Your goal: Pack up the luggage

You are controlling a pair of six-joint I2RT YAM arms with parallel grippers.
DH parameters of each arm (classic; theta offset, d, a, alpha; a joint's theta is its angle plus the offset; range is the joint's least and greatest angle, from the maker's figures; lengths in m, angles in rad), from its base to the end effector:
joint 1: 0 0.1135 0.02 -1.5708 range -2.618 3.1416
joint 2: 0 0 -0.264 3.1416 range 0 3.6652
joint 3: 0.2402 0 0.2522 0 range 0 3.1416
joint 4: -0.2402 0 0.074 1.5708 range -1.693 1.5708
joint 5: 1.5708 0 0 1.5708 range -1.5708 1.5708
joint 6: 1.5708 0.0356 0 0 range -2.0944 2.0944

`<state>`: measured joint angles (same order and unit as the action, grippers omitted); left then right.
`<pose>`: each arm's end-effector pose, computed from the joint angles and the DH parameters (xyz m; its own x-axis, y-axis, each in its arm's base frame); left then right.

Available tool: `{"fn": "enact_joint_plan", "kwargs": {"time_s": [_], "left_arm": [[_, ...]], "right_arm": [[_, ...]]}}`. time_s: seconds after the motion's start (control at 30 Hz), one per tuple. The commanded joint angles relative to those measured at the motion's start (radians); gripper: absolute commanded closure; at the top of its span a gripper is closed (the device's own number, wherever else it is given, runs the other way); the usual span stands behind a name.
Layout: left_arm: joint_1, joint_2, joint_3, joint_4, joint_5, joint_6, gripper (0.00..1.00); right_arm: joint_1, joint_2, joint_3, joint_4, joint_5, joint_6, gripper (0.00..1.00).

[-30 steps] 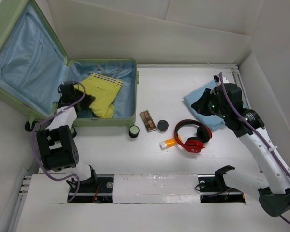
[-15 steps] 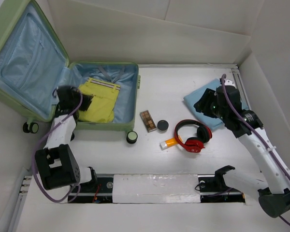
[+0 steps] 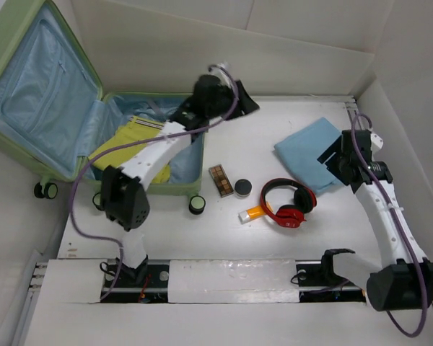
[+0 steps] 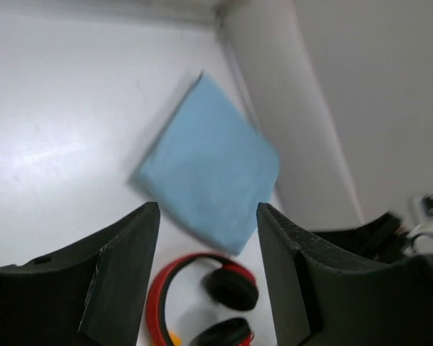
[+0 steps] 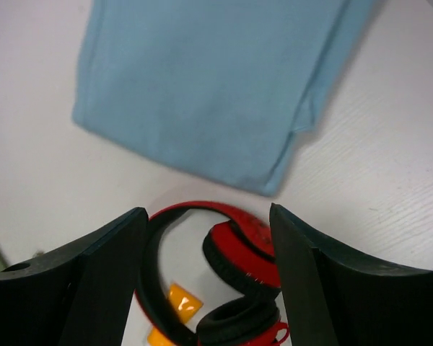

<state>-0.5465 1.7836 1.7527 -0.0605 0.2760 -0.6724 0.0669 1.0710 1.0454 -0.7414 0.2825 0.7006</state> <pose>0.3625 -0.2319 0.4141 -0.5169 -0.3870 -0.7636 0.5240 0.5623 -0.6397 0.2180 0.0047 0.3238 -0.4416 0.5909 -0.6751 0.5504 0.7727 0.3163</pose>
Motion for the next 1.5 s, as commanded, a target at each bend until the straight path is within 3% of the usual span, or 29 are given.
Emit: {"fn": "enact_joint_plan", "kwargs": {"time_s": [0.0,0.23,0.4,0.6,0.7,0.83,1.03,1.27,1.37,1.47], "left_arm": [[-0.121,0.128,0.03,-0.139,0.069,0.062,0.47],[-0.251,0.201,0.056,-0.141,0.052,0.1,0.46],[-0.26,0.214,0.018,-0.122,0.063,0.091,0.46],[-0.26,0.195,-0.007,-0.131,0.029,0.1,0.44],[-0.251,0.215,-0.007,-0.131,0.019,0.091,0.44],[-0.201,0.246,-0.007,-0.118,0.037,0.037,0.44],[-0.159,0.319,0.065,-0.081,0.003,0.005,0.37],[-0.141,0.532,0.342,-0.168,-0.066,-0.016,0.37],[-0.132,0.62,0.438,-0.186,-0.066,-0.049,0.36],[-0.122,0.677,0.51,-0.196,-0.084,-0.058,0.35]], "right_arm": [[-0.104,0.055,-0.036,0.079,0.006,0.046,0.25],[-0.243,0.211,-0.064,0.158,-0.008,0.059,0.25],[-0.273,0.389,-0.042,0.189,-0.1,0.068,0.46],[-0.273,0.481,-0.042,0.272,-0.268,0.114,0.74],[-0.257,0.524,-0.029,0.352,-0.384,0.166,0.85],[-0.194,0.635,0.068,0.453,-0.494,0.214,0.92],[-0.092,0.813,0.327,0.366,-0.536,0.145,0.93],[-0.072,0.663,0.164,0.395,-0.511,0.099,0.89],[-0.082,0.609,0.134,0.343,-0.496,0.047,0.74],[-0.091,0.54,0.114,0.277,-0.467,-0.007,0.45]]}}
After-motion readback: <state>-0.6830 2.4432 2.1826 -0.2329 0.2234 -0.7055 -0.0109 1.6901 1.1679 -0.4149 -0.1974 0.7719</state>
